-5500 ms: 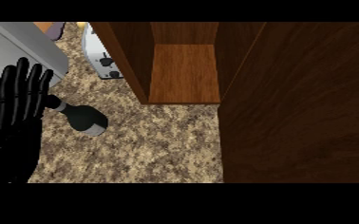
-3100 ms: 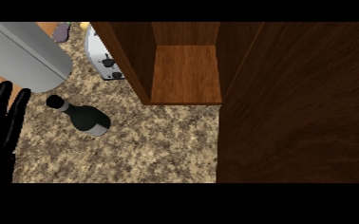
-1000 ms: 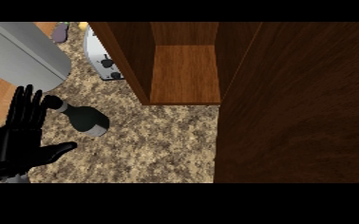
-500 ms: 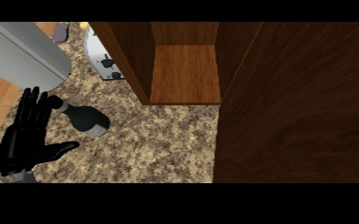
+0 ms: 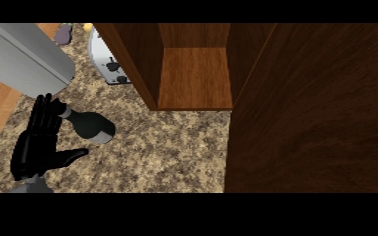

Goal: Pick up the wine, place it into the cabinet and close the cabinet

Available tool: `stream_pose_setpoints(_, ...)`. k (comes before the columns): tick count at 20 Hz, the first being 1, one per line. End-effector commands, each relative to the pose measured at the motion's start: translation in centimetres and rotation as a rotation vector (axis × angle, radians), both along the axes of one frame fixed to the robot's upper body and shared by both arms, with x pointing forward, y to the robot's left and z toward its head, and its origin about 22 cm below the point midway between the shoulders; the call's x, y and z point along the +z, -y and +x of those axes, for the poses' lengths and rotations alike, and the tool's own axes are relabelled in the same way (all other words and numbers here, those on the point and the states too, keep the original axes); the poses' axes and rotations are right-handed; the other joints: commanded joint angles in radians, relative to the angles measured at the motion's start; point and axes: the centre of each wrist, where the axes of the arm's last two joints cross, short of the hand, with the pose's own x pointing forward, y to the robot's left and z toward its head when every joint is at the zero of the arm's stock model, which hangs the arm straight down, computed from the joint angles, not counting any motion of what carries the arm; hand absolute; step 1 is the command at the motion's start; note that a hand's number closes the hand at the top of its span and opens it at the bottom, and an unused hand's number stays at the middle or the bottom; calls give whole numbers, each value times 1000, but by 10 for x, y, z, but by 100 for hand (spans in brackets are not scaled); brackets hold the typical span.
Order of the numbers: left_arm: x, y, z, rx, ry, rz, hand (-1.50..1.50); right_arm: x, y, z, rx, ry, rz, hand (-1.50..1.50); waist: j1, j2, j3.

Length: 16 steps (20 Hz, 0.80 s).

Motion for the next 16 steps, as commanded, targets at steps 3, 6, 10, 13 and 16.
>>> stream_pose_setpoints(3,-26,16,13,-5,1,7,-150,9,-6,-29,53,51,33,-150,0,1,0)
stream_pose_setpoints(6,-32,13,12,-17,-24,0,-150,20,2,-39,61,39,47,-150,-2,0,0)
stream_pose_setpoints(10,-43,7,4,-14,-20,-7,-150,18,5,-24,48,54,27,-150,3,1,0)
stream_pose_setpoints(13,-49,2,5,-2,-32,3,-150,22,-9,-39,56,59,67,-150,-2,0,-1)
stream_pose_setpoints(16,-54,13,15,-26,-14,-6,-150,13,-3,-38,59,82,62,-150,-5,1,0)
